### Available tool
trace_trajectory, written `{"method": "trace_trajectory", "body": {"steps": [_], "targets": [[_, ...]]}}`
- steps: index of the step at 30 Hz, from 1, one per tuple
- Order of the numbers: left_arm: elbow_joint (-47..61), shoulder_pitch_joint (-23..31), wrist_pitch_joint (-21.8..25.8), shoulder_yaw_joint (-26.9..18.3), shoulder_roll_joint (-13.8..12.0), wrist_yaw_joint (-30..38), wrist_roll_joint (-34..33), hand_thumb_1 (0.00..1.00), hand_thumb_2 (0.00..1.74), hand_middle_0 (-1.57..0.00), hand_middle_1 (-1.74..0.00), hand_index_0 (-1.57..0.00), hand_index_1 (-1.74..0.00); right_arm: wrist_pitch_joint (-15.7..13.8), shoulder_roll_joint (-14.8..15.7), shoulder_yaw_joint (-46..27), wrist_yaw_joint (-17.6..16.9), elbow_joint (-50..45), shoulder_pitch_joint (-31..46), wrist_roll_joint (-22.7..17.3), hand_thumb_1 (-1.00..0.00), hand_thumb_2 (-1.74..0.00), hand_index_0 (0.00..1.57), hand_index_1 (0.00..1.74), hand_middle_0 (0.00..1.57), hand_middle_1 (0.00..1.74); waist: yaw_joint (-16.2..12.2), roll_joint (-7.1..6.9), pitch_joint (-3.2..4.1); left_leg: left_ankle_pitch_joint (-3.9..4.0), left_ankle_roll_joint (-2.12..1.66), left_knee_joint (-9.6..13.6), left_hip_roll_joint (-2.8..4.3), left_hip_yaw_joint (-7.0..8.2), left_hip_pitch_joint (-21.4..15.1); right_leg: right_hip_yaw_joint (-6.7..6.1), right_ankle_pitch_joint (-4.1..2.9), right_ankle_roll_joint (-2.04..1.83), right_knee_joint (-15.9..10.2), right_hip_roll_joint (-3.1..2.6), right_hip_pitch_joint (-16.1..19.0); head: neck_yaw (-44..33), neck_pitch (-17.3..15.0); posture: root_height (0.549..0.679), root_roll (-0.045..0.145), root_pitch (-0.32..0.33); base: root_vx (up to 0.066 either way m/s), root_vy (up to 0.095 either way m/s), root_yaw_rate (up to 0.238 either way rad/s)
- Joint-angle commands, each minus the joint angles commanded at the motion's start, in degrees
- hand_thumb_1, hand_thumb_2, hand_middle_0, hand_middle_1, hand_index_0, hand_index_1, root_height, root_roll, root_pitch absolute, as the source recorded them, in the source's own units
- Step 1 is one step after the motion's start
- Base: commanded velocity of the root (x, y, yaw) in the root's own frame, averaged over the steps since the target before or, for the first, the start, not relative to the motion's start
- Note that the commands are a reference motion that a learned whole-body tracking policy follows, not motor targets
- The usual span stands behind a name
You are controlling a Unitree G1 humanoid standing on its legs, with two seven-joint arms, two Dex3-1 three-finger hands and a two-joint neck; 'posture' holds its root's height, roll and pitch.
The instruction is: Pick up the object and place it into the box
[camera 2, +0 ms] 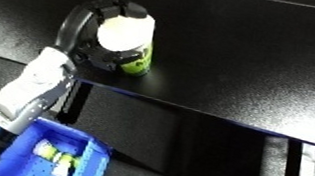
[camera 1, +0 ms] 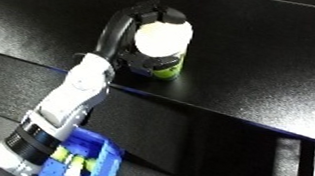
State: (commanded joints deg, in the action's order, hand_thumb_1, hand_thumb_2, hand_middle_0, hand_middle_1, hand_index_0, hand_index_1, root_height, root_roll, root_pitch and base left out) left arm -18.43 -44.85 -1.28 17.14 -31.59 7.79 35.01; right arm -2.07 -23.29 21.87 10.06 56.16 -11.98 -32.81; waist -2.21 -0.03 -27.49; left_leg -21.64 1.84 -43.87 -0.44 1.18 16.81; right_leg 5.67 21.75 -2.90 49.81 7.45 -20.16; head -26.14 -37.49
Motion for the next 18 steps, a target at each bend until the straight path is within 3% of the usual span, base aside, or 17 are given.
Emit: {"method": "trace_trajectory", "body": {"steps": [9,18], "targets": [[1.47,4.83,1.99,-3.55,-0.18,2.24,2.7,0.75,1.3,-1.18,-1.3,-1.18,-1.3,-0.33,0.08,-0.39,-0.94,-1.52,0.83,-0.27,0.0,0.0,0.0,0.0,0.0,0.0,1.22,0.36,-0.42,0.35,-0.11,0.3,-0.5,-1.08,0.06,0.77,0.19,0.21,0.09,0.42,0.23,-1.4,1.02,0.625,0.032,-0.107,-0.027,-0.007,0.053],[7.85,16.32,8.42,-14.29,-2.16,8.41,2.76,0.75,1.3,-1.18,-1.3,-1.18,-1.3,-1.63,0.28,-3.44,-2.44,-3.15,3.91,-1.27,0.0,0.0,0.0,0.0,0.0,0.0,4.14,1.3,-0.95,0.74,-0.33,0.51,-1.78,-2.72,0.38,2.47,0.9,0.77,0.69,1.69,0.66,0.26,1.55,0.625,0.049,-0.105,-0.031,-0.016,0.123]]}}
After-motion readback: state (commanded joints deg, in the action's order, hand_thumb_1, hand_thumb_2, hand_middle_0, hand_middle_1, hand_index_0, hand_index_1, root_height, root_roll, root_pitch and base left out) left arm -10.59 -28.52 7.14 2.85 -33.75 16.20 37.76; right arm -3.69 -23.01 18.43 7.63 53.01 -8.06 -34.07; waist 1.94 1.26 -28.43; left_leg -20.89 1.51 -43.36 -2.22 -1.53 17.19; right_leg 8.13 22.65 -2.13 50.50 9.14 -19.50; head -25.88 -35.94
